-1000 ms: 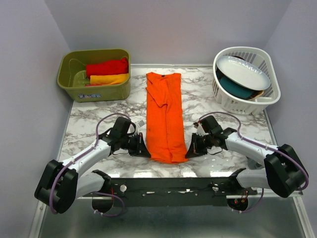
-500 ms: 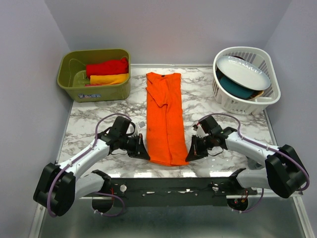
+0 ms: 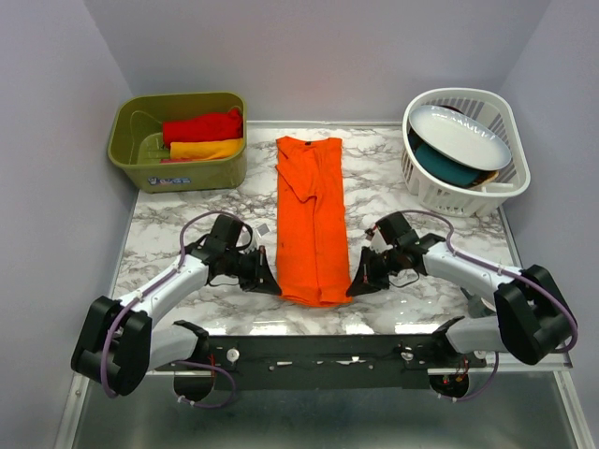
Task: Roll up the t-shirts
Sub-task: Roll the T-shirt to the center of the board.
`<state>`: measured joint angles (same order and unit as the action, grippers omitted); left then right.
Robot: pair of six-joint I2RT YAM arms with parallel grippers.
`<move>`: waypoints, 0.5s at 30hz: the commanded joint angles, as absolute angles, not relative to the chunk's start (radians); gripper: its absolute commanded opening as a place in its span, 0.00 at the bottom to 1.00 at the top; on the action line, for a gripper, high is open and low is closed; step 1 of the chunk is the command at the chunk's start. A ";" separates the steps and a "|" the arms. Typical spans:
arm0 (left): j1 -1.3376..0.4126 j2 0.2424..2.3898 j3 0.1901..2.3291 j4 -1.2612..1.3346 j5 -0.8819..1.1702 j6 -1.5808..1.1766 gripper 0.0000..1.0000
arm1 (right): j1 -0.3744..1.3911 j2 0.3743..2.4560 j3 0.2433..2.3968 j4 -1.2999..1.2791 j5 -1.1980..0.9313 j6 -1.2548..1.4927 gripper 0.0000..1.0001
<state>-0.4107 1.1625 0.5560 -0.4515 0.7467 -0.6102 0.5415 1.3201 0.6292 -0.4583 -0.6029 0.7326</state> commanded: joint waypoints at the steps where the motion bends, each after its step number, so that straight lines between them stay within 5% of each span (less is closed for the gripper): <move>1: -0.362 1.189 0.578 -0.370 0.716 -0.641 0.00 | 0.486 1.376 0.693 -0.422 -0.611 0.736 0.00; 15: -0.313 1.336 0.655 -0.196 0.635 -0.661 0.00 | 0.410 1.523 0.821 -0.341 -0.595 0.721 0.01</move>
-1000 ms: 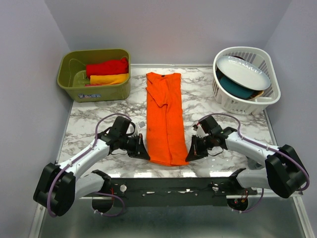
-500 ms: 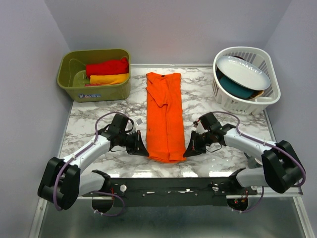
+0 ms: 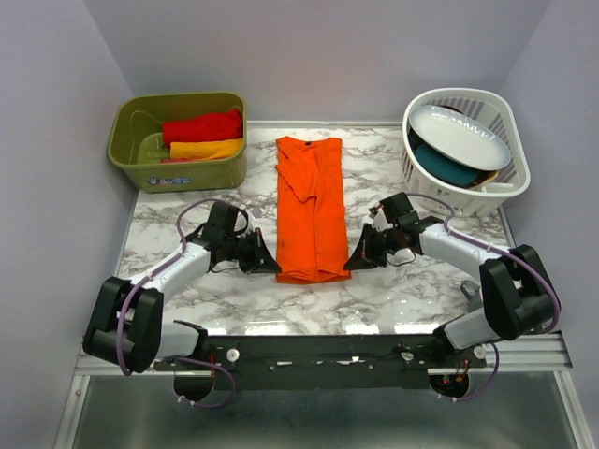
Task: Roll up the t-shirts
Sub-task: Roll the T-shirt to the center of the board.
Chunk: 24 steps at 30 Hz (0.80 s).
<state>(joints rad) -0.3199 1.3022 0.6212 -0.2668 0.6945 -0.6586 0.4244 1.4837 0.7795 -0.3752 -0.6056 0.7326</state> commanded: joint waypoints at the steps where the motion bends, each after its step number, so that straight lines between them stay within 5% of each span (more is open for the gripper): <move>1: -0.313 1.342 0.653 -0.193 0.632 -0.664 0.00 | 0.408 1.529 0.824 -0.341 -0.594 0.719 0.01; 18: -0.304 1.459 0.699 -0.183 0.548 -0.643 0.05 | 0.391 1.666 0.868 -0.307 -0.557 0.696 0.02; 20: -0.304 1.463 0.712 -0.190 0.549 -0.634 0.19 | 0.388 1.677 0.877 -0.308 -0.537 0.695 0.12; 24: -0.298 1.413 0.778 -0.311 0.549 -0.508 0.31 | 0.367 1.664 0.902 -0.324 -0.537 0.674 0.34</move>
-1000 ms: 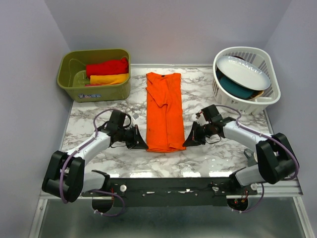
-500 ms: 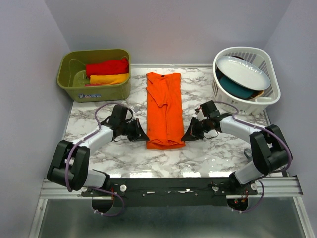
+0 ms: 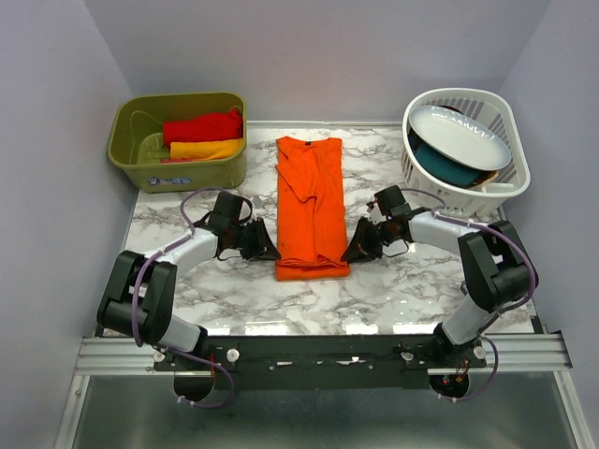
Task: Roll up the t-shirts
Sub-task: Roll the T-shirt to the center of the board.
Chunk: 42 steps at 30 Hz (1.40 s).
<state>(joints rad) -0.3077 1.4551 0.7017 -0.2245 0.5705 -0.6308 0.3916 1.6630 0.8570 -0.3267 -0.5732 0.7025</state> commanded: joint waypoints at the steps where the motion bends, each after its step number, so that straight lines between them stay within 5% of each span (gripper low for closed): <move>1: -0.298 1.398 0.813 -0.334 0.566 -0.458 0.33 | 0.362 1.646 0.910 -0.334 -0.540 0.648 0.42; 4: -0.301 1.336 0.869 -0.451 0.633 -0.229 0.45 | 0.351 1.585 0.956 -0.399 -0.513 0.563 0.56; 8: -0.351 1.197 0.867 -0.578 0.667 0.223 0.65 | 0.350 1.501 1.022 -0.489 -0.460 0.410 0.61; 15: -0.598 0.862 0.582 -0.424 0.485 0.667 0.71 | 0.350 1.373 1.023 -0.420 -0.371 0.129 0.64; 37: -0.793 1.190 0.410 0.014 0.302 0.764 0.59 | 0.348 1.192 0.873 -0.423 -0.360 -0.020 0.66; 40: -0.795 1.245 0.410 0.032 0.278 0.775 0.52 | 0.348 1.187 0.882 -0.446 -0.391 -0.102 0.66; 42: -0.795 1.267 0.414 0.032 0.272 0.775 0.38 | 0.350 1.178 0.864 -0.451 -0.442 -0.176 0.66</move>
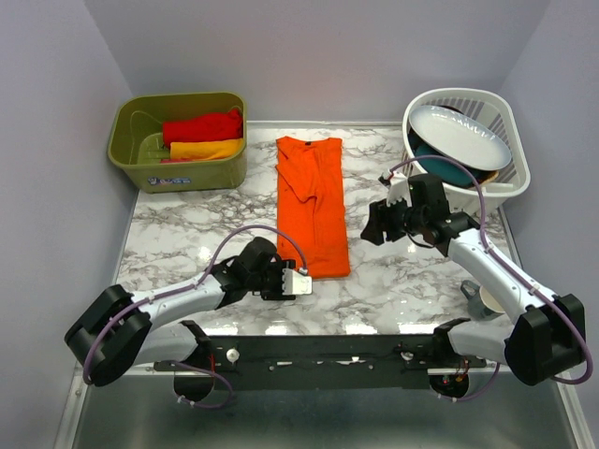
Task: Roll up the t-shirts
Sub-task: Roll the T-shirt to the center of the board.
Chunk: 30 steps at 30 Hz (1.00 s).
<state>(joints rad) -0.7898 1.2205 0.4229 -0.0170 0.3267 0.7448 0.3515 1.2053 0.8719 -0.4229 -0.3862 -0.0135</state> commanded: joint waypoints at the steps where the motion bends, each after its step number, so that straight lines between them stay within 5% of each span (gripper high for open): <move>1: -0.792 1.272 0.423 0.019 0.279 0.773 0.33 | 0.350 1.160 0.847 -0.443 -0.495 -0.264 0.66; 9: -0.734 1.330 0.572 -0.277 0.504 0.769 0.00 | 0.612 1.029 0.663 -0.316 -0.594 -0.672 0.70; 18: -0.571 1.486 0.787 -0.544 0.797 0.706 0.00 | 0.828 1.086 0.558 -0.111 -0.509 -0.792 0.71; 30: -0.485 1.577 0.951 -0.808 0.934 0.857 0.00 | 0.931 1.247 0.545 0.064 -0.316 -0.778 0.72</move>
